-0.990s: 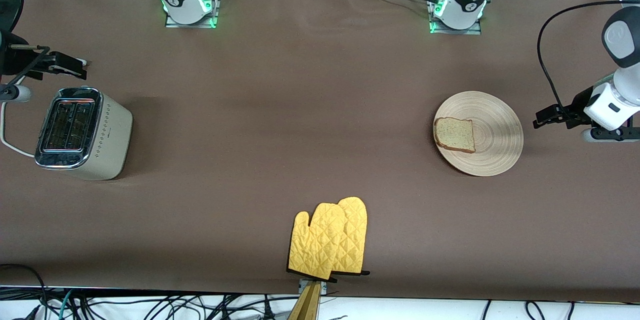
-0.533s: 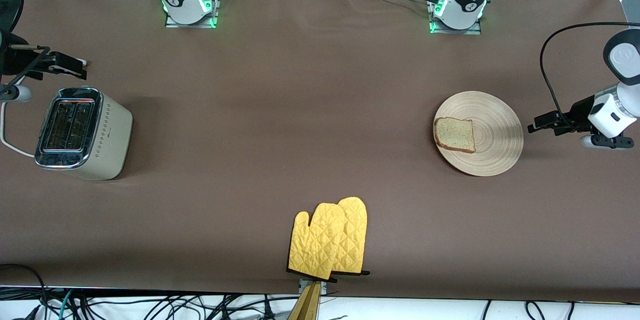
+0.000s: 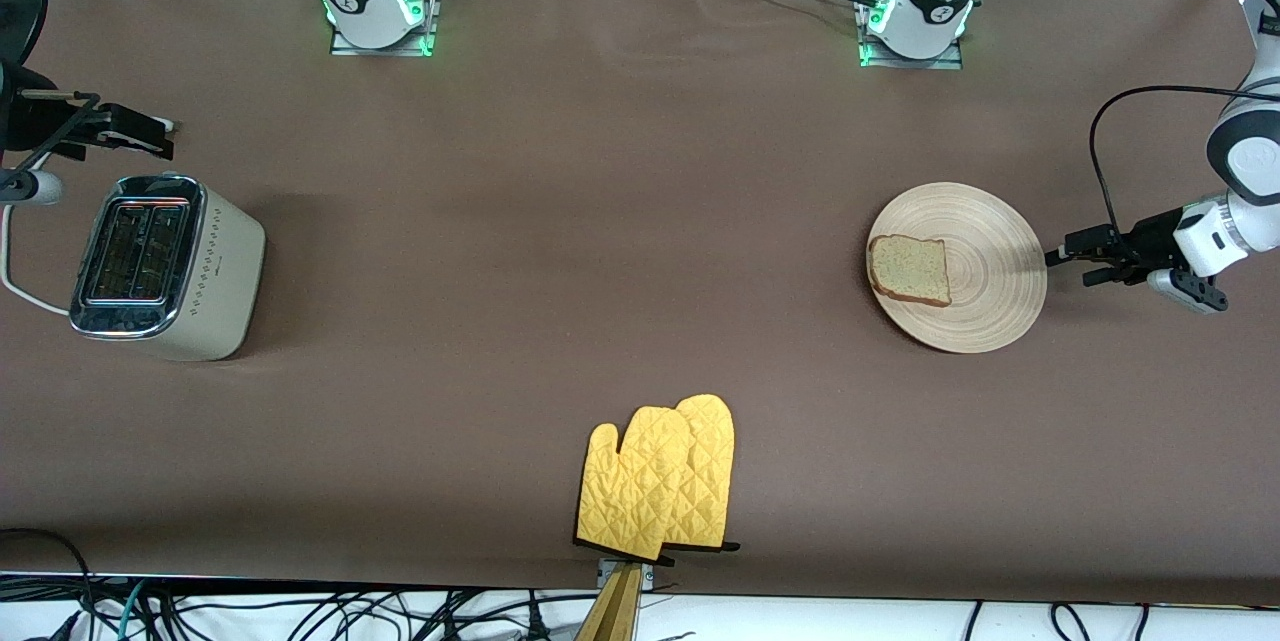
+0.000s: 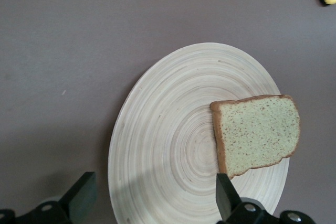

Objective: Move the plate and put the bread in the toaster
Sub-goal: 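Move the left gripper toward the rim of the wooden plate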

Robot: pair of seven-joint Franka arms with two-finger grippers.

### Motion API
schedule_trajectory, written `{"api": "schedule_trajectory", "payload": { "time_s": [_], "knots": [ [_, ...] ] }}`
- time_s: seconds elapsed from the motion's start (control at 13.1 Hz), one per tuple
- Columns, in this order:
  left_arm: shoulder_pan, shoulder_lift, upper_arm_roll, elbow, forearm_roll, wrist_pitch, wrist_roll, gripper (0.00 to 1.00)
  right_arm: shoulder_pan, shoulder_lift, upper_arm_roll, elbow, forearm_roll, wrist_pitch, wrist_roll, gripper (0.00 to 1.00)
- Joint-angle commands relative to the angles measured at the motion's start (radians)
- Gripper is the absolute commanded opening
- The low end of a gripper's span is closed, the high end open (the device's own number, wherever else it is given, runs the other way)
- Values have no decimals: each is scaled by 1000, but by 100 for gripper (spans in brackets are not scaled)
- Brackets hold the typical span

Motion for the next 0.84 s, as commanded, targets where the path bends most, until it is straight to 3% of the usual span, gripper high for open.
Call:
{"api": "schedule_trajectory", "payload": {
  "time_s": [0.0,0.38,0.76],
  "knots": [
    [4,58,33,17,-90,0,189,100,-8,8,2,23,16,-6,-6,100],
    [6,142,70,52,-162,-13,345,100,-8,8,2,25,16,-6,-6,100],
    [6,190,93,67,-203,-75,333,100,-8,10,2,25,16,-6,-6,100]
  ]
}}
